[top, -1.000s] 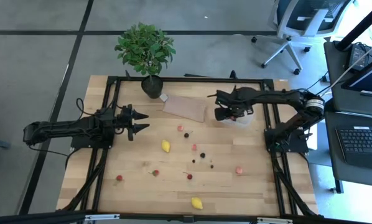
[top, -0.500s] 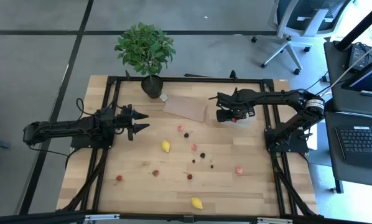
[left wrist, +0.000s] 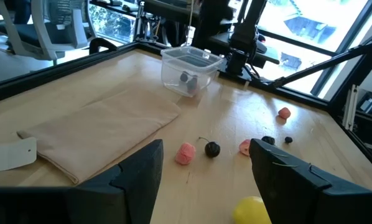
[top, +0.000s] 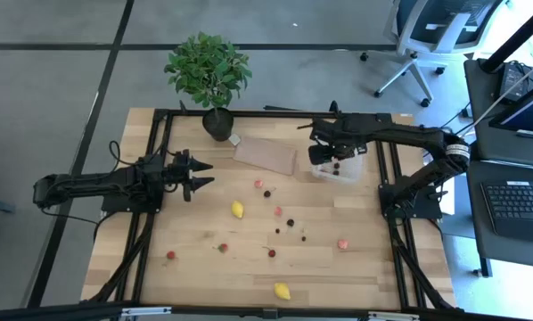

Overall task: Pick and placing Produce into tupperware
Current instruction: Put the bottom right pink peach into the transparent container

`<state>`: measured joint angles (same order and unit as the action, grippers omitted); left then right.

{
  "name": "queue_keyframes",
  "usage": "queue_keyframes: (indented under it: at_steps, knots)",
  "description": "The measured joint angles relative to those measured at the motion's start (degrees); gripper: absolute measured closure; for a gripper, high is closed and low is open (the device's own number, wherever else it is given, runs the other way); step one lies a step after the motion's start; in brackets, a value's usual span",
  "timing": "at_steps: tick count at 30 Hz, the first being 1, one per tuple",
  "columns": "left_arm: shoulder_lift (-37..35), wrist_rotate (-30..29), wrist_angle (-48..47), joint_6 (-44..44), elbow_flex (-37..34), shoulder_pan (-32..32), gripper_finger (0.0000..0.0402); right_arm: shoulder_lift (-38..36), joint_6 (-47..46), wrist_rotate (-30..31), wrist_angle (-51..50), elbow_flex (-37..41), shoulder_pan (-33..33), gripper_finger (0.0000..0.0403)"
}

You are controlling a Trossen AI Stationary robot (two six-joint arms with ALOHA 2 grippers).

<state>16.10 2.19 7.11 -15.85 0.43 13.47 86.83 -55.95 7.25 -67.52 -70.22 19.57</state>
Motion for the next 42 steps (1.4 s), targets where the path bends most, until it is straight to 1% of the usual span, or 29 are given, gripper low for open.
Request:
queue_keyframes:
  at_steps: [2, 4, 7, 8, 15, 19, 23, 27, 33, 36, 42]
  knots:
    - [0.0, 0.0, 0.0, 0.0, 0.0, 0.0, 0.0170, -1.1, 2.3, -1.1, -2.0, -3.1, -2.7, 0.0215]
    - [0.0, 0.0, 0.0, 0.0, 0.0, 0.0, 0.0170, -2.2, 2.7, -2.4, -3.9, -5.3, -6.7, 0.0215]
    - [0.0, 0.0, 0.0, 0.0, 0.0, 0.0, 0.0170, -3.6, 1.7, -2.4, -4.2, -7.0, -14.0, 0.0215]
    - [0.0, 0.0, 0.0, 0.0, 0.0, 0.0, 0.0170, -3.9, 0.1, -2.4, -4.4, -7.1, -16.7, 0.0215]
    - [0.0, 0.0, 0.0, 0.0, 0.0, 0.0, 0.0170, -4.0, -18.3, -1.3, -6.5, -5.8, -35.5, 0.0215]
    - [0.0, 0.0, 0.0, -0.2, 0.0, 0.0, 0.0170, -3.9, -28.9, -0.9, -4.6, -0.8, -45.2, 0.0215]
    - [0.0, 0.0, 0.0, -0.9, 0.0, 0.0, 0.0170, -3.9, -38.0, -0.9, 2.2, 6.6, -52.1, 0.0215]
    - [0.0, 0.0, 0.0, -1.8, 0.0, 0.0, 0.0170, -3.9, -41.2, -0.9, 13.9, 14.1, -55.9, 0.0214]
    - [0.0, 0.0, 0.0, -2.1, 0.0, 0.0, 0.0170, -3.5, -41.5, -0.9, 26.0, 22.7, -57.4, 0.0214]
    - [0.0, 0.0, -0.1, -2.1, 0.0, 0.0, 0.0170, -2.6, -41.4, -1.2, 27.5, 24.6, -57.4, 0.0214]
    - [0.0, 0.0, -0.1, -2.2, 0.0, 0.0, 0.0170, -0.7, -40.6, -2.9, 27.7, 25.0, -57.4, 0.0214]
